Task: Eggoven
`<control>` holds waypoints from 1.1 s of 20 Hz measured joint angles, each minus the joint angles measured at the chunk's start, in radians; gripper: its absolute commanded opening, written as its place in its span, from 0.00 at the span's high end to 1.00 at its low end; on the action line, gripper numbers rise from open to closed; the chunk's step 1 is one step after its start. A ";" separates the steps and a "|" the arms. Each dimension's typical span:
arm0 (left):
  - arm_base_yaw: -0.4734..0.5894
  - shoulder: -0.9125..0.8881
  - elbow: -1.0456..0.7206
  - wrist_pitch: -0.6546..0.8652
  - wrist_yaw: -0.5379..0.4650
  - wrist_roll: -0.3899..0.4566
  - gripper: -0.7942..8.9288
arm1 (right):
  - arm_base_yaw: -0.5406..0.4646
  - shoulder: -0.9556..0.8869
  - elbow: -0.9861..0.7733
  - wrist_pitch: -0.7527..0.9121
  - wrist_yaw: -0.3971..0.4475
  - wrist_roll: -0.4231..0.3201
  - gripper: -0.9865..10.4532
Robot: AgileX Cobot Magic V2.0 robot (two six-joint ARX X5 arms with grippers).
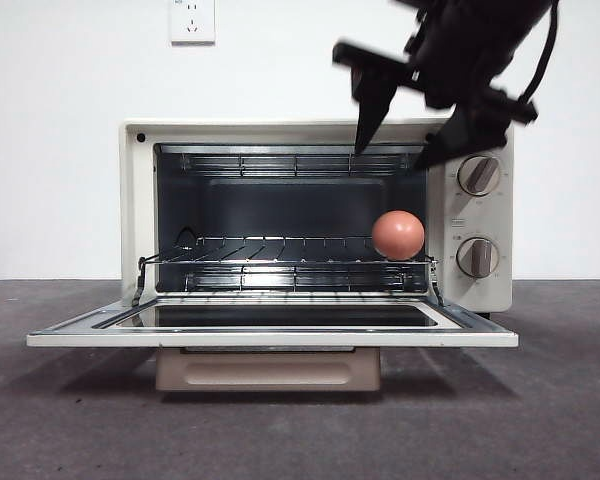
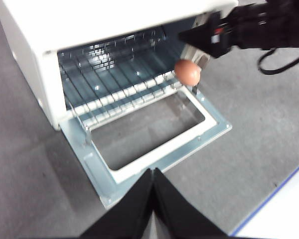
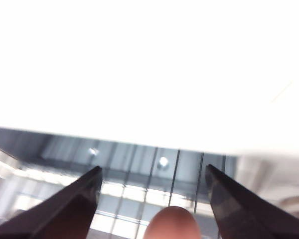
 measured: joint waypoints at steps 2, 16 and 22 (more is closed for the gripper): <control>0.000 0.017 -0.001 0.049 0.000 0.000 0.91 | 0.000 -0.073 0.000 -0.048 -0.002 -0.001 0.62; 0.223 0.337 -0.472 0.657 0.154 -0.140 0.91 | 0.019 -0.673 0.000 -0.591 -0.059 -0.068 0.62; 0.284 0.629 -0.479 0.835 0.284 -0.156 0.91 | 0.019 -0.777 0.000 -0.611 -0.059 -0.068 0.62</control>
